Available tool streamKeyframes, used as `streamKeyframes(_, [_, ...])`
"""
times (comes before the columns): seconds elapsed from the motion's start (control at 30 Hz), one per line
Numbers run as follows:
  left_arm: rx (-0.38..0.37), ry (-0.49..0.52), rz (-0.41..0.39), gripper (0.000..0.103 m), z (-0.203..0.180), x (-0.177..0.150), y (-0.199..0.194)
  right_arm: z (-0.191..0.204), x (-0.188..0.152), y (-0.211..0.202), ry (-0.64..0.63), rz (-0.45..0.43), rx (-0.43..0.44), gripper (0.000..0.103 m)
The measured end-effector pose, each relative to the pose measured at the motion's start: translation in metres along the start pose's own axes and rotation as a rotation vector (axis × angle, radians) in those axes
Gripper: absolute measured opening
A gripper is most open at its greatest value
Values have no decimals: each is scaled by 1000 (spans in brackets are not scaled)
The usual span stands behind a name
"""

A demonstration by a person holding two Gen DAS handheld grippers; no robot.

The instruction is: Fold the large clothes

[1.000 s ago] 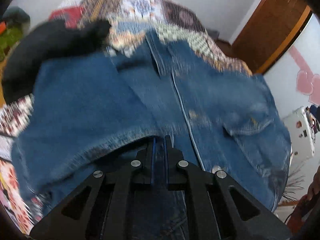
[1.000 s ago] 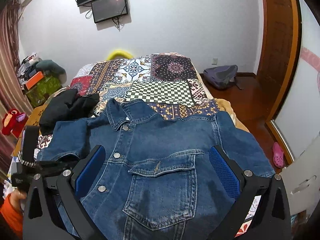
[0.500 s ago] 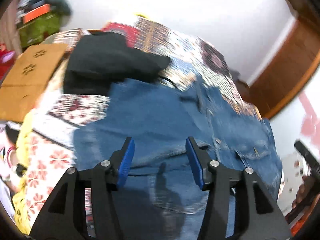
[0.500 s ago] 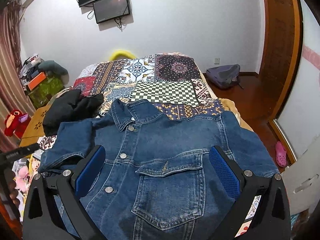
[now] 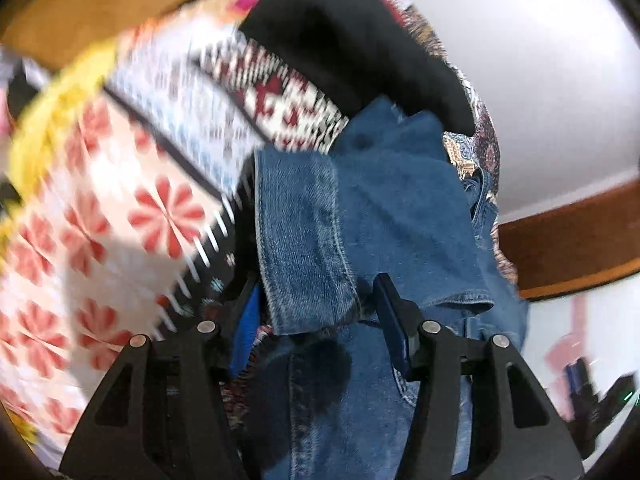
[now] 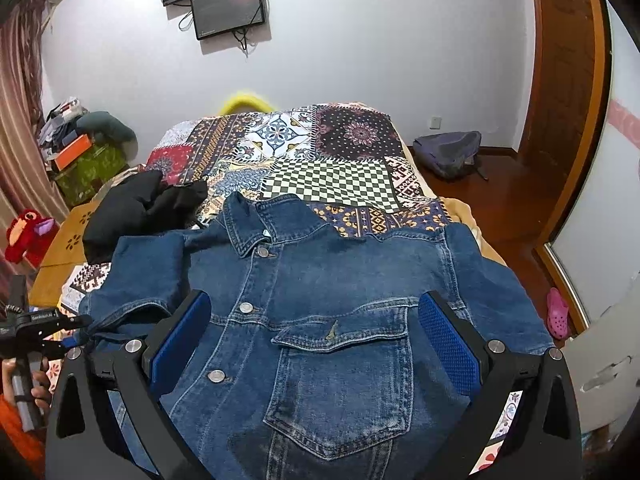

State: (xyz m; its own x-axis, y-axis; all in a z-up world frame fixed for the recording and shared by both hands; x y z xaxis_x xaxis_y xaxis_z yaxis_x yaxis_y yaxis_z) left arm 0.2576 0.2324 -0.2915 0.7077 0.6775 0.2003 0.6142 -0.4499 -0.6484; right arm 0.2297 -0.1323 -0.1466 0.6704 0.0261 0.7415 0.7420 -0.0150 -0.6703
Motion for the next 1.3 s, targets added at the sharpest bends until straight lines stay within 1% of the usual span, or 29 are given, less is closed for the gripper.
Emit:
streamKeyframes(0.07, [-31, -52, -6, 54, 5, 2, 5, -3, -1, 1, -4, 3, -11, 103])
streamKeyframes(0.1, [-35, -64, -20, 54, 5, 4, 5, -3, -1, 2, -4, 4, -14, 103])
streamKeyframes(0.13, [-38, -60, -33, 50, 4, 7, 5, -5, -2, 3, -3, 7, -18, 103])
streamKeyframes(0.17, [-36, -48, -45, 36, 1, 10, 3, -7, -2, 4, 0, 10, -20, 103])
streamKeyframes(0.2, [-9, -11, -63, 22, -5, 14, 0, -9, -3, 5, 5, 13, -22, 103])
streamKeyframes(0.27, [28, 60, -98, 9, -19, 20, -7, -12, -3, 7, 9, 15, -26, 103])
streamKeyframes(0.33, [49, 146, -138, 6, -44, 26, -15, -17, -1, 8, 5, 10, -42, 103])
streamKeyframes(0.37, [47, 171, -145, 5, -52, 29, -17, -19, 0, 8, 6, 5, -51, 103])
streamKeyframes(0.4, [43, 220, -157, 4, -72, 32, -20, -22, 2, 8, 8, 0, -57, 103])
streamKeyframes(0.43, [40, 244, -168, 4, -82, 35, -21, -24, 4, 7, 12, -7, -61, 103])
streamKeyframes(0.53, [-1, 380, -197, 3, -143, 41, -27, -35, 8, 5, 30, -24, -65, 103])
streamKeyframes(0.57, [-13, 408, -199, 3, -153, 41, -28, -39, 9, 5, 36, -27, -69, 103])
streamKeyframes(0.6, [-43, 456, -196, 3, -180, 40, -25, -41, 9, 6, 39, -28, -71, 103])
streamKeyframes(0.63, [-63, 477, -192, 3, -194, 40, -25, -46, 9, 6, 45, -30, -75, 103])
streamKeyframes(0.67, [-94, 507, -183, 3, -216, 38, -21, -51, 9, 7, 50, -31, -80, 103])
streamKeyframes(0.7, [-127, 554, -171, 3, -246, 33, -14, -56, 8, 8, 58, -32, -84, 103])
streamKeyframes(0.77, [-165, 634, -150, 3, -294, 22, 6, -66, 7, 8, 68, -31, -92, 103])
streamKeyframes(0.83, [-193, 715, -120, 3, -333, 6, 24, -75, 5, 9, 72, -29, -108, 103])
streamKeyframes(0.93, [-209, 812, -64, 3, -373, -24, 56, -94, 1, 10, 83, -21, -142, 103])
streamKeyframes(0.97, [-211, 843, -29, 3, -386, -38, 74, -99, -1, 10, 87, -18, -148, 103])
streamKeyframes(1.07, [-202, 876, 64, 3, -394, -72, 113, -117, -8, 11, 95, 2, -177, 103])
streamKeyframes(1.1, [-195, 879, 118, 3, -393, -86, 135, -121, -10, 11, 97, 6, -185, 103])
streamKeyframes(1.13, [-197, 876, 163, 1, -388, -98, 147, -127, -14, 12, 101, 15, -196, 103])
streamKeyframes(1.2, [-203, 865, 249, 1, -381, -119, 170, -135, -19, 12, 110, 32, -207, 103])
streamKeyframes(1.23, [-188, 866, 291, 1, -376, -130, 183, -139, -23, 14, 117, 44, -212, 103])
streamKeyframes(1.3, [-153, 894, 347, 1, -369, -148, 199, -144, -29, 16, 130, 63, -216, 103])
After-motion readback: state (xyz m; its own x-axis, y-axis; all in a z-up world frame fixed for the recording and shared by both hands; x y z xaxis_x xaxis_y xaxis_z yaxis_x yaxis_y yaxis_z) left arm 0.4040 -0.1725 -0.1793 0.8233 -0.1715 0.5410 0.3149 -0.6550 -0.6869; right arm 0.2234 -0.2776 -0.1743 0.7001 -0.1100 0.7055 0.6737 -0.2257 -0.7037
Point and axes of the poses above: each gripper's, at about its wrist camera, not at the fingertips, and y roughly the way its jaws point, z to its left, x to its top, the point moved 6 cm from there along y, roughly the way its jaws point, and after that the axes turned 11 degrees about -x, right-handed, at the moved point
